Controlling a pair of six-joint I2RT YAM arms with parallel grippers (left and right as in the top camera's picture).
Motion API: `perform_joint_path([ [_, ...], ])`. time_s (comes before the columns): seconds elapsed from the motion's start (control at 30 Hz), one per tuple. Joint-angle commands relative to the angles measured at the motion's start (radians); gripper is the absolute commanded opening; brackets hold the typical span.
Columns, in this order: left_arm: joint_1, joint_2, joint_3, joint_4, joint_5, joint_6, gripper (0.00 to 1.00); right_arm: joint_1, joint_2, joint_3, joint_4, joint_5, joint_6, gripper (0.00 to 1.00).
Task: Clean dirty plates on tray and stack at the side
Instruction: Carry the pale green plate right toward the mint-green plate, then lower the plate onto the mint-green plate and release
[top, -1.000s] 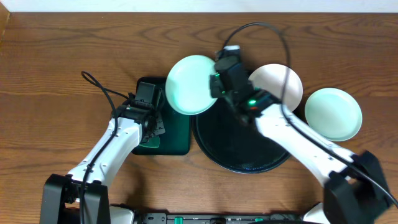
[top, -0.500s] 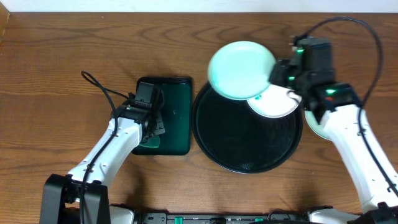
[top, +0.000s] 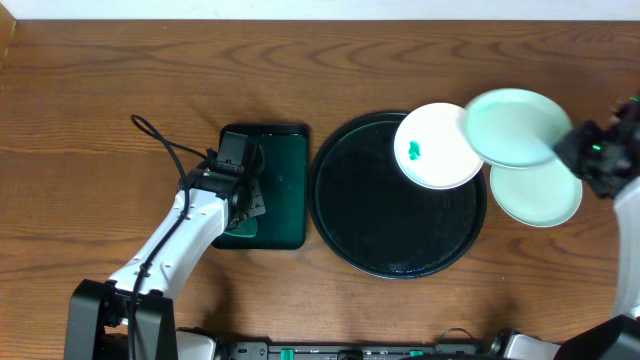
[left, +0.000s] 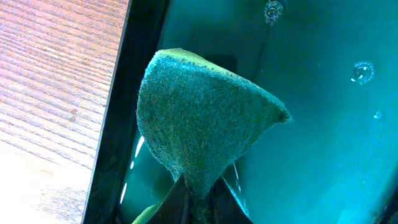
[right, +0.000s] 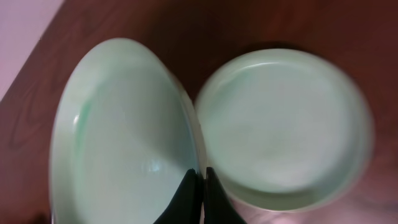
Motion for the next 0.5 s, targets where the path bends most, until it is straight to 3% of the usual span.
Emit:
perform_joint_path([
  [0.0, 0.003, 0.005, -0.011, 0.002, -0.021, 0.007, 0.08, -0.132, -0.027, 0.01, -0.04, 0.003, -0.008, 0.02],
  [0.27, 0.003, 0.005, -0.011, 0.002, -0.021, 0.007, 0.07, -0.228, -0.026, -0.076, -0.037, 0.275, 0.107, 0.02],
  [0.47, 0.003, 0.005, -0.011, 0.002, -0.021, 0.007, 0.08, -0.227, -0.026, -0.188, 0.068, 0.281, 0.136, 0.01],
])
